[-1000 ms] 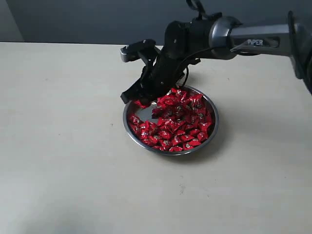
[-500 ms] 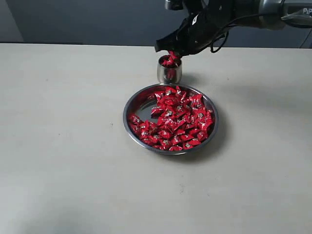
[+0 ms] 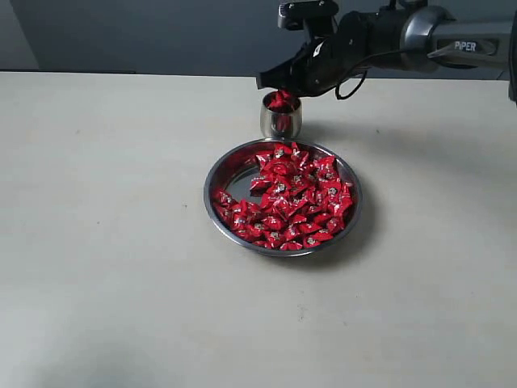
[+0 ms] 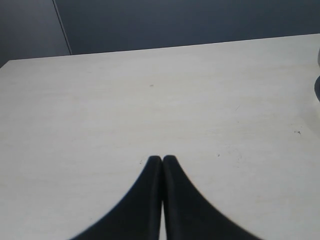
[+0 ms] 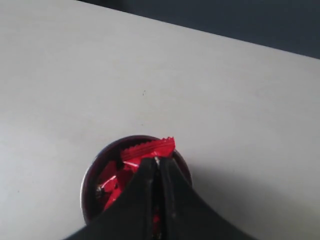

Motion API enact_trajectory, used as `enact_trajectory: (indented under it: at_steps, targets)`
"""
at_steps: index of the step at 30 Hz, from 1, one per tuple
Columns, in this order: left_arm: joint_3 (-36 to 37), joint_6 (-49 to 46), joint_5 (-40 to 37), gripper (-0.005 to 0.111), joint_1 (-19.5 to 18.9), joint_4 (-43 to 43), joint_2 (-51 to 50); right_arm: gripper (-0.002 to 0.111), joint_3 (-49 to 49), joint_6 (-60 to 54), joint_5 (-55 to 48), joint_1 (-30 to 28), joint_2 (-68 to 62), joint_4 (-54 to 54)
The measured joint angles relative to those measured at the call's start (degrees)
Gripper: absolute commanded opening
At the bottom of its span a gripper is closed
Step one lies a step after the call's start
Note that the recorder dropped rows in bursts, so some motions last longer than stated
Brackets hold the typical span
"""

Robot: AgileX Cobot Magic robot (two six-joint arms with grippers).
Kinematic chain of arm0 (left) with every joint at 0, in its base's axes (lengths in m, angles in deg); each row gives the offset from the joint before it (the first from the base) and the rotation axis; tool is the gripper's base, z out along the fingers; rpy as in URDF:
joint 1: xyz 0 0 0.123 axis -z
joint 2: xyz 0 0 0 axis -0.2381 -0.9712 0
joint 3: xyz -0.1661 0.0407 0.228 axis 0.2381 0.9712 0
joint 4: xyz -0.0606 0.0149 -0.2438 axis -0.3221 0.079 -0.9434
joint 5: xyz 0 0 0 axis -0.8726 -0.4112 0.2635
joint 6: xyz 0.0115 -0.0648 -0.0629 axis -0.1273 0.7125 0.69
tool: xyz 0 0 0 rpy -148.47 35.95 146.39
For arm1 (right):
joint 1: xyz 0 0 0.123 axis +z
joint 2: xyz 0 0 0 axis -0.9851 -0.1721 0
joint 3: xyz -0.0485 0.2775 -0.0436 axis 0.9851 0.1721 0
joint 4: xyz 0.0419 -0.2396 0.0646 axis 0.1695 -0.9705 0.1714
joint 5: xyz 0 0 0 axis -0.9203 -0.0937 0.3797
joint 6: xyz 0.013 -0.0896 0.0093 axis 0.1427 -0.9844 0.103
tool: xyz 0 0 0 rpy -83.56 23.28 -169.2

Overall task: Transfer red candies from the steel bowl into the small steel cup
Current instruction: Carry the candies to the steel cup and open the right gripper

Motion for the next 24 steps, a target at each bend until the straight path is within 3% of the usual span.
enact_trajectory:
  at_steps: [5, 11, 24]
  targets:
    - [0.00, 0.00, 0.00, 0.000, 0.00, 0.00, 0.00, 0.005, -0.91, 0.00, -0.97, 0.00, -0.72, 0.00]
    - [0.00, 0.00, 0.00, 0.000, 0.00, 0.00, 0.00, 0.041, -1.12, 0.00, -2.59, 0.00, -0.79, 0.00]
    - [0.00, 0.00, 0.00, 0.000, 0.00, 0.00, 0.00, 0.042, -1.12, 0.00, -6.93, 0.00, 2.82, 0.00]
